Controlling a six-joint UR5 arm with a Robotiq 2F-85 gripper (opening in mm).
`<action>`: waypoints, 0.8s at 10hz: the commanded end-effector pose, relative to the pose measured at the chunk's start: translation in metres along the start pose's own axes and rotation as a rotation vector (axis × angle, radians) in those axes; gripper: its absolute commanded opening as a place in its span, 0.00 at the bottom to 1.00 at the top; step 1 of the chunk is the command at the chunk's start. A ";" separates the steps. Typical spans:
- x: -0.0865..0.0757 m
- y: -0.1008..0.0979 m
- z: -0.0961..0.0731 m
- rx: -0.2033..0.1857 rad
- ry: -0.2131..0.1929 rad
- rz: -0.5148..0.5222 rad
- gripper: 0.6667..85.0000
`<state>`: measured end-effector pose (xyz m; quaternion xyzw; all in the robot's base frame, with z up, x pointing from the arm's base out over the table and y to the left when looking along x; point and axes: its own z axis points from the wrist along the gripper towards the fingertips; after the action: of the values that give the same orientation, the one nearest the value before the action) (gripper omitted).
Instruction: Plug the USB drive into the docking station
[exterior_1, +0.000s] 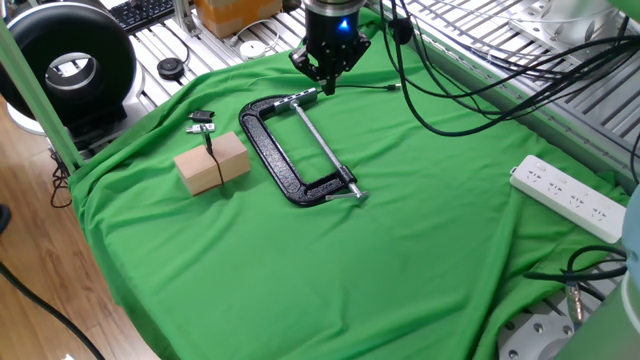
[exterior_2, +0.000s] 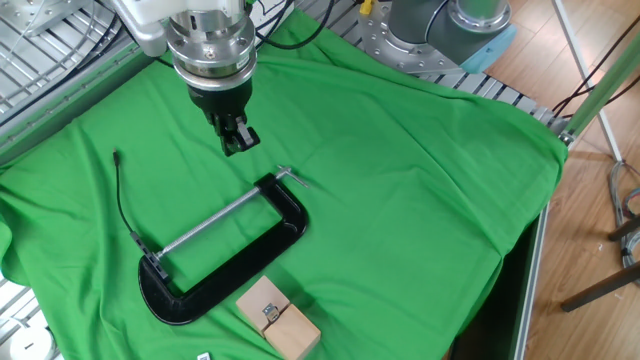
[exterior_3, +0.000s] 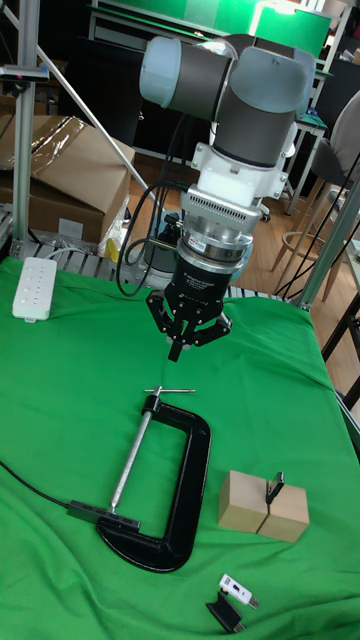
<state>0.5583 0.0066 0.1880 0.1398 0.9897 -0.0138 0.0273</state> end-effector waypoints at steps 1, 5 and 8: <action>-0.001 -0.002 0.003 0.008 0.002 -0.005 0.01; 0.004 0.012 0.010 -0.013 0.006 0.003 0.01; 0.007 0.026 0.014 -0.030 -0.002 0.015 0.01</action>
<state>0.5587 0.0194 0.1757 0.1411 0.9895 -0.0121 0.0282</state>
